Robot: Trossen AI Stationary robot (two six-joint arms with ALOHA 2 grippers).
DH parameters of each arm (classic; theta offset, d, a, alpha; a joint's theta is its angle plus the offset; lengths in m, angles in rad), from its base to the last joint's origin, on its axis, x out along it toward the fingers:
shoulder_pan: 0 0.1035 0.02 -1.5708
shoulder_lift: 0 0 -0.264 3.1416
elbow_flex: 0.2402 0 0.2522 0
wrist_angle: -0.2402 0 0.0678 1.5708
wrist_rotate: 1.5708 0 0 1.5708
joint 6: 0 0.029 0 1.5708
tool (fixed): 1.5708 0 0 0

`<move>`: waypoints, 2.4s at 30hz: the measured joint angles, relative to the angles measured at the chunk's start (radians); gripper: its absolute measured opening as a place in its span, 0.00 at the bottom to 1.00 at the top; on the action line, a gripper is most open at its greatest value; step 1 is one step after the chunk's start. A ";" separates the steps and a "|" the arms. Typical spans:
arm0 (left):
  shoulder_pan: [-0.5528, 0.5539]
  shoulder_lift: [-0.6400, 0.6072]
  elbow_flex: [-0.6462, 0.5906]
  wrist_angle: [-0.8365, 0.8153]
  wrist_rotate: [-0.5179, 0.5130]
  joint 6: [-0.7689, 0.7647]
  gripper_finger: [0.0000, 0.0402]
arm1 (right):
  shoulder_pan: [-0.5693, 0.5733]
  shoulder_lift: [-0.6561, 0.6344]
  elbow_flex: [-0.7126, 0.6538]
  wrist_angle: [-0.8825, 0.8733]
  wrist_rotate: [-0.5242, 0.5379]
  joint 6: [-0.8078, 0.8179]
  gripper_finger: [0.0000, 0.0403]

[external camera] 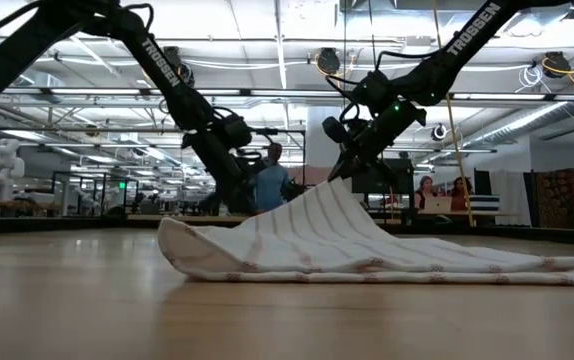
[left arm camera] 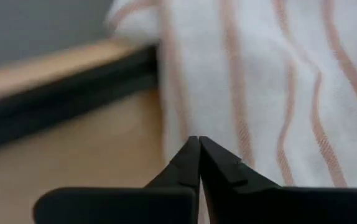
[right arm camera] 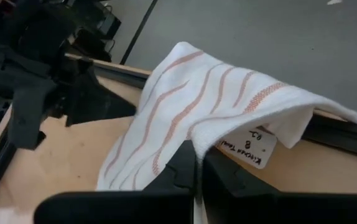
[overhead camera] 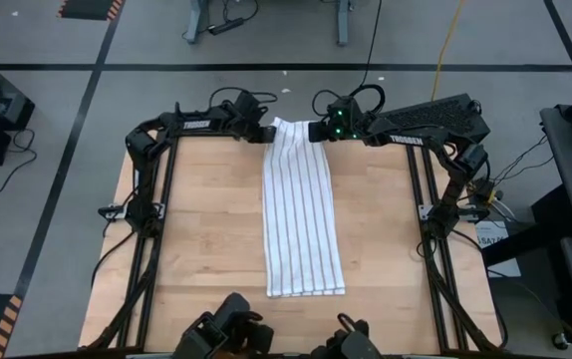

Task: Roll towel into tight, uniform cylinder
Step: Fold the white brown kitchen towel

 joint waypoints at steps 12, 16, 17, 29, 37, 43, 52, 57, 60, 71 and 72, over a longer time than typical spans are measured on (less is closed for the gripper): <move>-0.019 0.003 0.000 -0.151 -0.031 -0.071 0.26 | 0.004 0.000 0.000 -0.014 -0.042 0.018 0.01; -0.026 0.021 0.001 -0.140 -0.044 -0.092 0.37 | 0.004 0.000 0.000 -0.041 -0.043 0.016 0.01; -0.026 0.025 0.002 -0.139 -0.043 -0.112 0.39 | 0.004 0.000 0.000 -0.050 -0.044 0.016 0.01; -0.026 0.029 0.001 -0.094 -0.015 -0.102 0.45 | 0.006 0.000 0.000 -0.077 -0.047 0.014 0.01; -0.026 0.031 0.000 -0.058 -0.019 0.065 0.03 | 0.006 0.000 0.000 -0.067 -0.054 0.061 0.01; -0.016 -0.035 0.006 -0.055 0.052 0.065 0.01 | 0.002 0.000 0.015 -0.050 -0.068 0.126 0.01; -0.017 -0.157 0.008 -0.053 -0.063 0.092 0.00 | 0.003 0.000 0.054 -0.057 -0.029 0.055 0.01; -0.017 -0.148 -0.006 -0.072 -0.068 0.084 0.00 | 0.003 0.000 0.054 -0.104 0.008 0.026 0.01; -0.022 -0.144 -0.022 -0.109 -0.059 0.085 0.00 | 0.002 0.000 0.054 -0.132 0.007 0.019 0.02; -0.060 -0.144 -0.028 -0.132 -0.049 0.111 0.24 | -0.016 -0.004 0.054 -0.316 -0.070 0.065 0.32; -0.063 -0.145 -0.028 -0.136 -0.043 0.109 0.26 | -0.016 -0.008 0.054 -0.335 -0.076 0.059 0.35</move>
